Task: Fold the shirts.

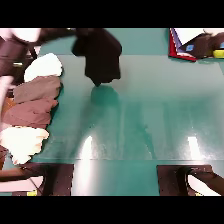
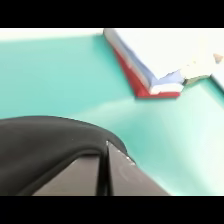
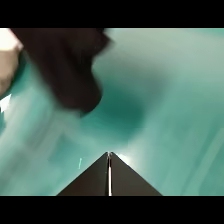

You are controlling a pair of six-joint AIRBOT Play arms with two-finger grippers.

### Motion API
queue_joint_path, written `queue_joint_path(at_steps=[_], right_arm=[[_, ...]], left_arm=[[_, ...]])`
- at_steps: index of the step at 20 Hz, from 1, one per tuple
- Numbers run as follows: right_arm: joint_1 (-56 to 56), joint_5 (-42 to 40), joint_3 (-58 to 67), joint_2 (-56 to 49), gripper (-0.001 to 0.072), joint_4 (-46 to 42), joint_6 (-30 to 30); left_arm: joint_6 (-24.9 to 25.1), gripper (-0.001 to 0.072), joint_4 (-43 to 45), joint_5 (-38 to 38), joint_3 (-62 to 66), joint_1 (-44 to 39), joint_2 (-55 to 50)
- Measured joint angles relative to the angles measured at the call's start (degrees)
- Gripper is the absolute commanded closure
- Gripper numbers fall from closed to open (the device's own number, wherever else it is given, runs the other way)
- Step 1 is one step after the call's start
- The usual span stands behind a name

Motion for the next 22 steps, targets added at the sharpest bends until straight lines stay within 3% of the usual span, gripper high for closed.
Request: queue_joint_path(at_steps=[4,7,8,9,14,22], right_arm=[[-1.09,-3.34,0.00,5.09,0.0693,-0.02,-0.02],[-1.01,-4.33,0.00,7.02,0.0694,-0.04,0.00],[-0.66,-4.39,0.00,7.26,0.0694,-0.02,-0.02],[-0.11,-4.57,0.00,7.37,0.0693,-0.04,0.00],[3.45,-4.79,0.00,6.19,0.0693,-0.02,0.00],[8.04,-4.37,0.00,4.20,0.0694,-0.02,0.00]], left_arm=[[0.63,0.0684,5.46,-10.73,1.25,-0.79,11.02],[0.68,0.0664,6.99,-19.02,-0.07,-4.39,13.27],[0.70,0.0391,7.19,-20.65,-1.46,-6.16,13.38],[0.72,0.0186,7.13,-21.44,-3.45,-8.26,13.31],[-0.42,0.0182,7.19,-21.75,-12.50,-13.20,11.67],[-5.70,0.0181,9.18,-27.32,-24.33,5.18,12.15]])
